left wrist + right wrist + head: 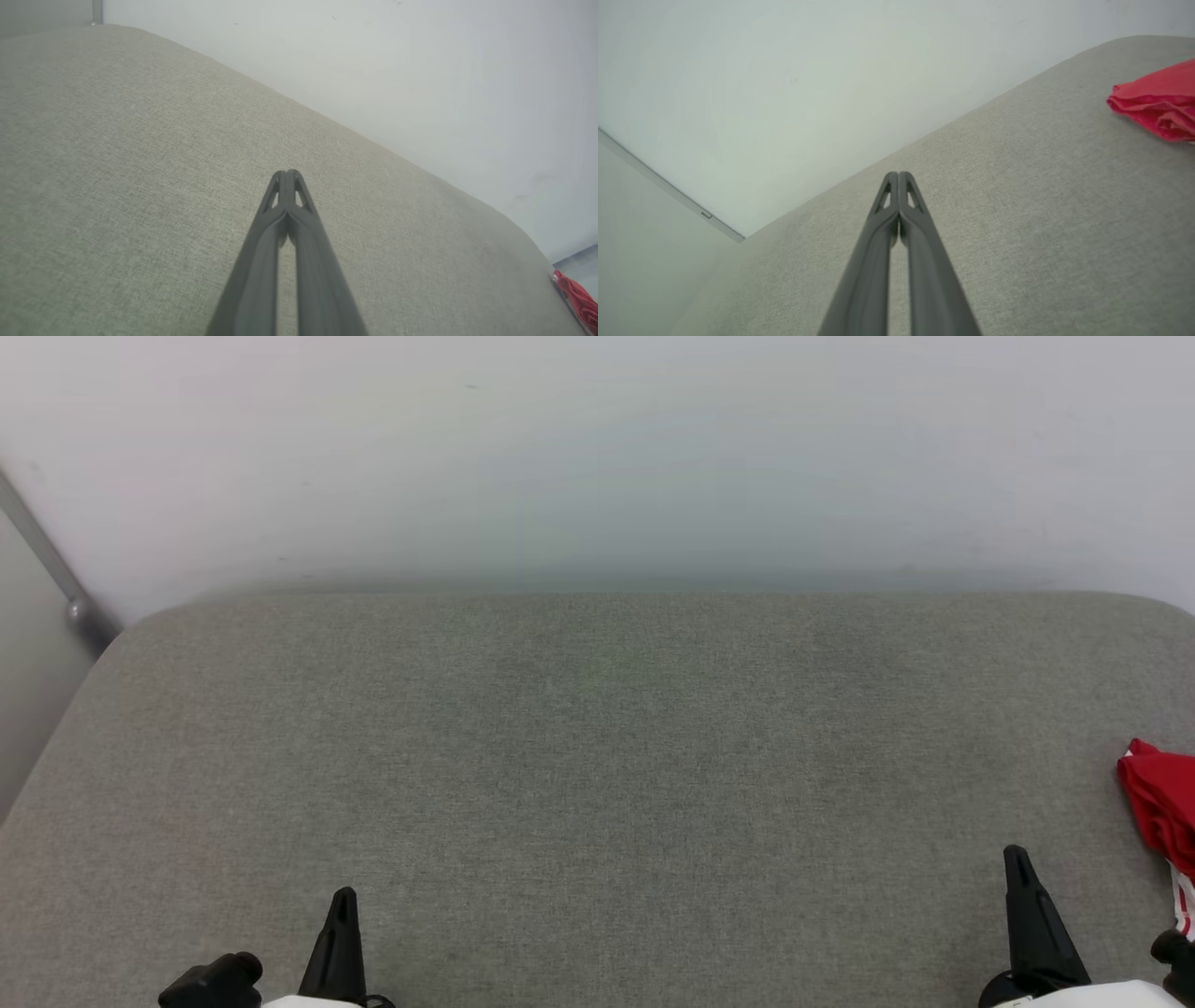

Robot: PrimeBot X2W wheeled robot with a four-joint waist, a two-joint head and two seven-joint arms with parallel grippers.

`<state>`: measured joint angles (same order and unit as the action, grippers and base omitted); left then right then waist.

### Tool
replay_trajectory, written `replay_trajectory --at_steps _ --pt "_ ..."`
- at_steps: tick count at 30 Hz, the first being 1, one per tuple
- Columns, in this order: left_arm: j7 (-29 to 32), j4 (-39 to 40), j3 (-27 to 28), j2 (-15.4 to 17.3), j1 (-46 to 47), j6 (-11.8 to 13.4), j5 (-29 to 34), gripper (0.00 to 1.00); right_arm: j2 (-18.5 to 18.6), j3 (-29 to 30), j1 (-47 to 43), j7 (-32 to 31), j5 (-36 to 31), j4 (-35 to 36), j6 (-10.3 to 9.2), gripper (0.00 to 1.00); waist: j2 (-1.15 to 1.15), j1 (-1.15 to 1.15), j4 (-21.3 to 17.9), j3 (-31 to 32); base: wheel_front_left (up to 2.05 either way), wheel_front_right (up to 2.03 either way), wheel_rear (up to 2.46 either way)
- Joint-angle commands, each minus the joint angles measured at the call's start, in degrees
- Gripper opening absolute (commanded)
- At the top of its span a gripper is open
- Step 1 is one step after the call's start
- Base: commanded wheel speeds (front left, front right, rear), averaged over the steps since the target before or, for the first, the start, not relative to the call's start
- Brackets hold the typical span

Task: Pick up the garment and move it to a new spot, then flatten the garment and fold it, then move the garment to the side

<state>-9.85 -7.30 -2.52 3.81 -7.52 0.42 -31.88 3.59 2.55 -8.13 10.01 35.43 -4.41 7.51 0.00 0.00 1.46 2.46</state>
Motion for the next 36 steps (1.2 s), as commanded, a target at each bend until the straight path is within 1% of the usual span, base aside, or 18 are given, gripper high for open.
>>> replay_trajectory --at_steps 1,16,36 --pt "0.4 0.4 0.4 0.5 1.7 -0.4 -2.6 0.0 0.7 0.0 1.8 -0.6 2.6 0.2 -0.01 0.0 0.0 0.0 0.0 0.0 0.0 0.0 0.0" --pt "3.2 -1.0 1.4 0.8 4.4 -2.1 -16.0 0.0 1.0 0.1 4.6 -3.4 15.1 -1.8 -0.01 0.0 0.0 0.0 -0.2 -0.4 0.0 0.0 0.0" --pt "6.5 -2.7 2.8 1.0 7.5 -4.0 -30.6 0.0 1.1 0.5 7.8 -6.9 28.7 -4.2 -0.01 0.0 0.0 0.0 -0.5 -1.0 0.0 0.0 0.0"
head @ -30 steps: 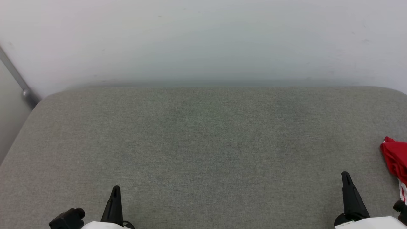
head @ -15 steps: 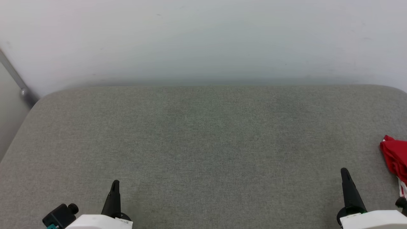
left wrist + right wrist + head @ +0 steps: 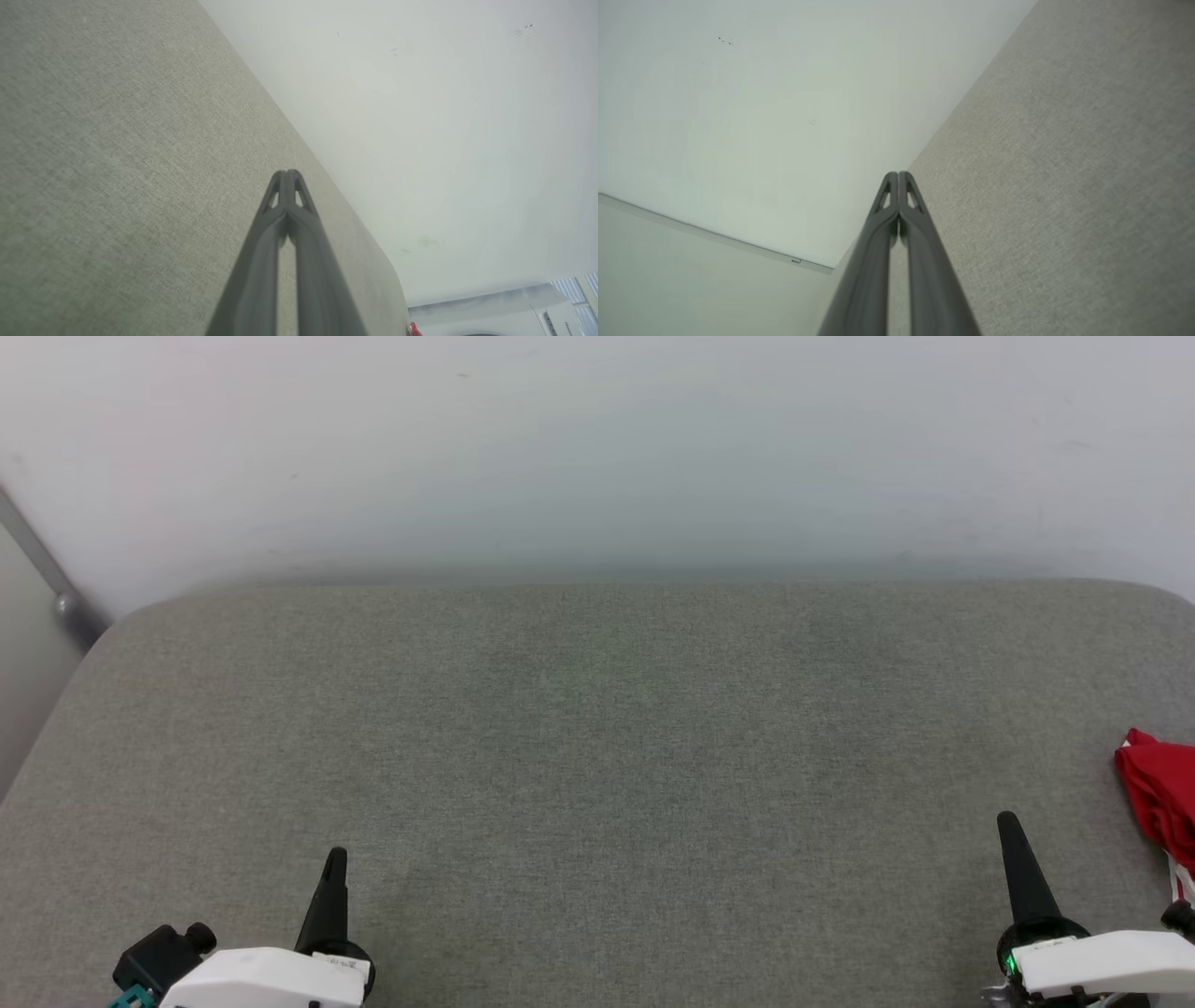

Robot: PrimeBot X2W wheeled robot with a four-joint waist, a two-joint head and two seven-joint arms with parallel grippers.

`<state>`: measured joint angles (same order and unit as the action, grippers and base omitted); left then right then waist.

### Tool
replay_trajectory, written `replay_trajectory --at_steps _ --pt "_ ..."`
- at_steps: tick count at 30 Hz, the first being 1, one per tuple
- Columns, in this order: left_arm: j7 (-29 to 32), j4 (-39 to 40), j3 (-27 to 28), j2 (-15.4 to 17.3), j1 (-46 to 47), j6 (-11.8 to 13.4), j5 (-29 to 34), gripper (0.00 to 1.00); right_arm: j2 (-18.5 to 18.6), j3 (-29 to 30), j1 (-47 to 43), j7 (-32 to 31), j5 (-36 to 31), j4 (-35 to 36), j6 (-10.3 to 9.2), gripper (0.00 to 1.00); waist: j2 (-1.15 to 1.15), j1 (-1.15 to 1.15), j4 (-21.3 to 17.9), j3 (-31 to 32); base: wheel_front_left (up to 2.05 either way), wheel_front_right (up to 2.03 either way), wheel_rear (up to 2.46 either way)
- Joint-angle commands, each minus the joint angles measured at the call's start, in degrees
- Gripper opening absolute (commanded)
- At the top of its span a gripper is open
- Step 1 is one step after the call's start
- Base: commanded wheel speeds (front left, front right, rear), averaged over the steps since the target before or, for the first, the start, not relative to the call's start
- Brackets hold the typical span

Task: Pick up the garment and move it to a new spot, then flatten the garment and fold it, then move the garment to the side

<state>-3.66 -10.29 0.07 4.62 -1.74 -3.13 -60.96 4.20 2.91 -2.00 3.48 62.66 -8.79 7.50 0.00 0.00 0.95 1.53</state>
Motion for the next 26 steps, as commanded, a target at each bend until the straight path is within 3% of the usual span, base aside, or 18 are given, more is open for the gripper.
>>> replay_trajectory --at_steps 1,26 --pt "0.5 0.3 0.3 0.2 1.8 -0.5 -2.1 0.0 0.5 0.1 1.8 -0.5 2.1 0.1 0.0 0.0 0.0 0.0 0.0 -0.1 0.0 0.0 0.0" --pt "4.0 -1.5 2.0 0.1 4.7 -2.3 -16.0 0.0 0.4 0.8 4.9 -4.1 15.2 -2.2 -0.01 0.0 0.0 0.0 -0.4 -0.7 0.0 0.0 0.0"
